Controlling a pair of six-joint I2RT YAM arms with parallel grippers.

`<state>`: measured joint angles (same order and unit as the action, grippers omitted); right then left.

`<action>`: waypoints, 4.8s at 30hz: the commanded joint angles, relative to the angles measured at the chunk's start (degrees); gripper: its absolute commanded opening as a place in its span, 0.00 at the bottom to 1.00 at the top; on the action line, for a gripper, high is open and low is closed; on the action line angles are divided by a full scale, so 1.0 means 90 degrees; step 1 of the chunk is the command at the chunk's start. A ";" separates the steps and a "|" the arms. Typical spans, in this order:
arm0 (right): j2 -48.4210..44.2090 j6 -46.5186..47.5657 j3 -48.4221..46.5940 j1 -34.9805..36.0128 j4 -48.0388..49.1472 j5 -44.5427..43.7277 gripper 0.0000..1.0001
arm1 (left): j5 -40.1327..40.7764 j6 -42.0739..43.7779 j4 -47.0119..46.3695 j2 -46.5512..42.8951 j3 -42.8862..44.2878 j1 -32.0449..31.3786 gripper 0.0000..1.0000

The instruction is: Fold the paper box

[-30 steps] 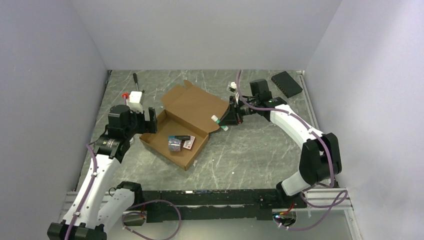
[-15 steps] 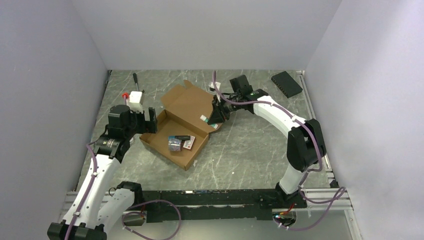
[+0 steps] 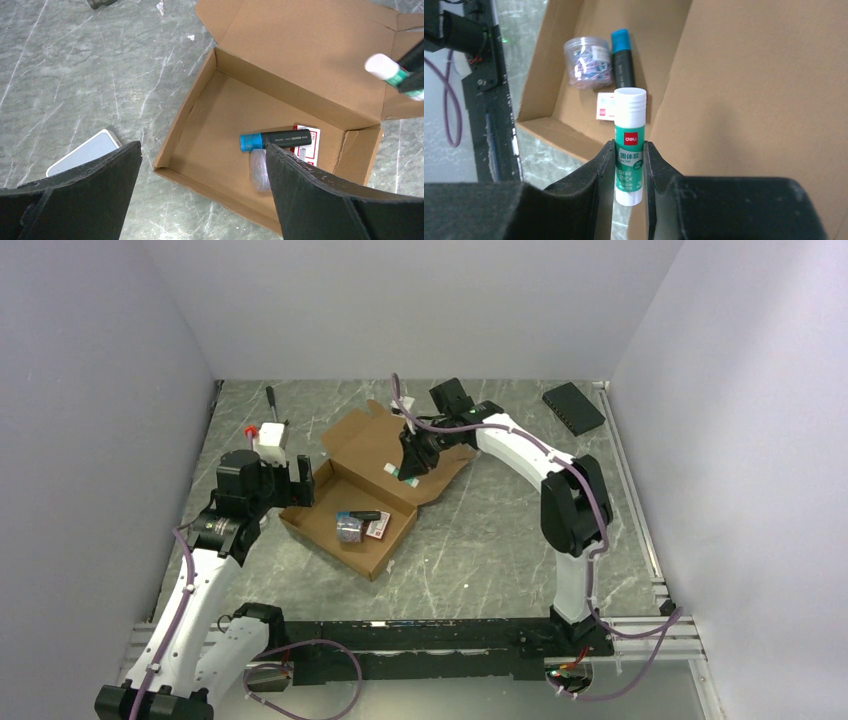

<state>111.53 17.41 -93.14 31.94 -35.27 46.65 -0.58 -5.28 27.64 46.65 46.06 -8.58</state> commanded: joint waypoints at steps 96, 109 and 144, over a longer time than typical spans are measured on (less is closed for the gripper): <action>-0.2301 -0.5908 0.4741 -0.2617 0.4744 -0.0945 0.99 | -0.1154 -0.5736 -0.0052 0.1743 -0.1259 -0.0349 0.15; -0.2285 -0.5509 0.4563 -0.2649 0.4410 -0.1359 1.00 | -0.0814 -0.5851 -0.0444 0.2838 -0.0749 -0.1915 0.12; 0.1660 -0.4297 -0.1800 -0.2545 0.0464 -0.1408 0.70 | -0.3170 -0.1170 0.0972 0.7527 0.6156 0.1444 0.88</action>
<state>124.05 -20.14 -103.90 8.69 -28.21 30.39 -23.49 -17.65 35.38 111.04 94.24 2.61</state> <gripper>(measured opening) 0.707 0.893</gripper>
